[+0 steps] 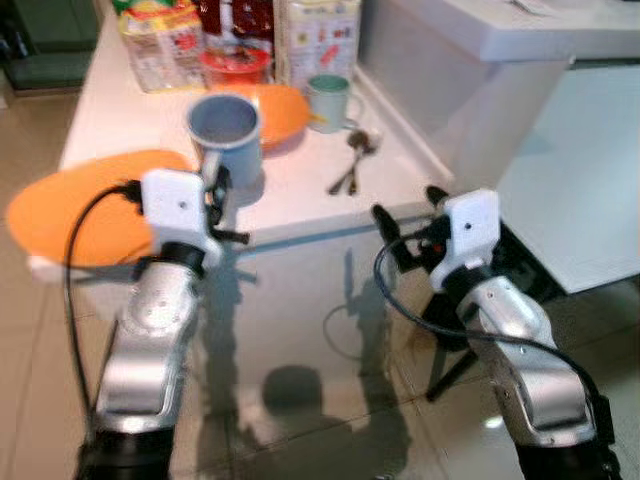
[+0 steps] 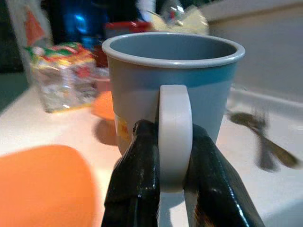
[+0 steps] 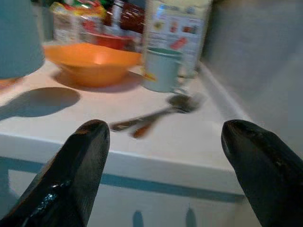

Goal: Setting the table

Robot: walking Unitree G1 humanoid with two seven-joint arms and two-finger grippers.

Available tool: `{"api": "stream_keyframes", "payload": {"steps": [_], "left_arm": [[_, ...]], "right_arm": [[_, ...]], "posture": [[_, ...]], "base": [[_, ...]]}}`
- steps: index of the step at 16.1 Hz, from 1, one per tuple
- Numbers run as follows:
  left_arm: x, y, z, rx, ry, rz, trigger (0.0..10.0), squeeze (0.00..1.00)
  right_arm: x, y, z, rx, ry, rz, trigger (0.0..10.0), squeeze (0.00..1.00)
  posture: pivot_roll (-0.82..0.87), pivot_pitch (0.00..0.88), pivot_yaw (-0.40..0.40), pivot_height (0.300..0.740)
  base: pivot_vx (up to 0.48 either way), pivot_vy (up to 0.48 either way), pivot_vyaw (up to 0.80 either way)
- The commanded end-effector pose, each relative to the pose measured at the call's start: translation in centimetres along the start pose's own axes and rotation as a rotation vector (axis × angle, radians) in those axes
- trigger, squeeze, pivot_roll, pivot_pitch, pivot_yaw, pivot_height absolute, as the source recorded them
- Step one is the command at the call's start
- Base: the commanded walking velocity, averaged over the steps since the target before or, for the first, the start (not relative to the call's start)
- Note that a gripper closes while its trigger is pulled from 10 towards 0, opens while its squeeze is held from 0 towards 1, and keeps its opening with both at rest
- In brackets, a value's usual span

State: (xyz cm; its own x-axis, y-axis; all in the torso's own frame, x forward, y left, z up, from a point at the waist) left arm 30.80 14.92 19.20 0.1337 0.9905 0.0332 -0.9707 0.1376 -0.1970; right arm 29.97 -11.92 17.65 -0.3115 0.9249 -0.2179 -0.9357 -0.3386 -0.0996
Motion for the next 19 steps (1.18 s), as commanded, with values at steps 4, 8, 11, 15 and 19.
{"api": "stream_keyframes", "payload": {"steps": [4, 8, 11, 15, 19], "left_arm": [[-0.1, -0.2, -0.5, 0.022, -0.025, 0.021, 10.0, 0.00], [-0.3, -0.7, -0.6, 0.029, -0.034, 0.030, 10.0, 0.00], [-0.8, -1.1, -0.8, 0.033, -0.032, 0.026, 10.0, 0.00], [-0.9, -1.3, -1.0, 0.045, -0.041, 0.030, 10.0, 0.00], [-1.4, -1.8, -1.3, 0.055, -0.025, 0.027, 10.0, 0.00]], "right_arm": [[-0.6, -0.3, 0.2, -0.016, 0.020, -0.039, 10.0, 0.00], [-1.3, -0.4, 0.0, -0.008, 0.043, -0.102, 10.0, 0.00], [-2.6, -0.3, -0.6, 0.020, 0.042, -0.180, 10.0, 0.00], [-3.0, -0.2, -0.7, 0.017, 0.034, -0.214, 10.0, 0.00], [-2.9, -0.3, -1.1, 0.035, 0.051, -0.191, 10.0, 0.00]], "posture": [[0.03, 0.000, -0.039, 0.740], [0.03, 0.000, -0.032, 0.740], [0.02, 0.000, -0.030, 0.740], [0.01, 0.000, -0.022, 0.740], [0.01, 0.000, -0.026, 0.740]], "base": [[0.000, -0.480, 0.50], [0.000, -0.480, 0.37], [0.000, -0.480, 0.00], [0.000, -0.480, 0.00], [0.000, -0.480, 0.00]]}}
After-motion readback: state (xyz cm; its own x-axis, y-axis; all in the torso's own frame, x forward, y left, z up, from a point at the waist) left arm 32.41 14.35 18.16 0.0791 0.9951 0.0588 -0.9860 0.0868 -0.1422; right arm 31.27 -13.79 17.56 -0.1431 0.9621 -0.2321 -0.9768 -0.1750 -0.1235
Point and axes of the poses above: a point about 5 cm out from each wrist's last joint towards the gripper, its own y axis pointing back from the gripper into the wrist, its own z axis along the axis of the wrist's last joint, x = y × z, the point moved 2 cm from there along -y, pointing out of the wrist towards the gripper, and after that the axes turned 6 degrees about y, right-handed, at the moved point
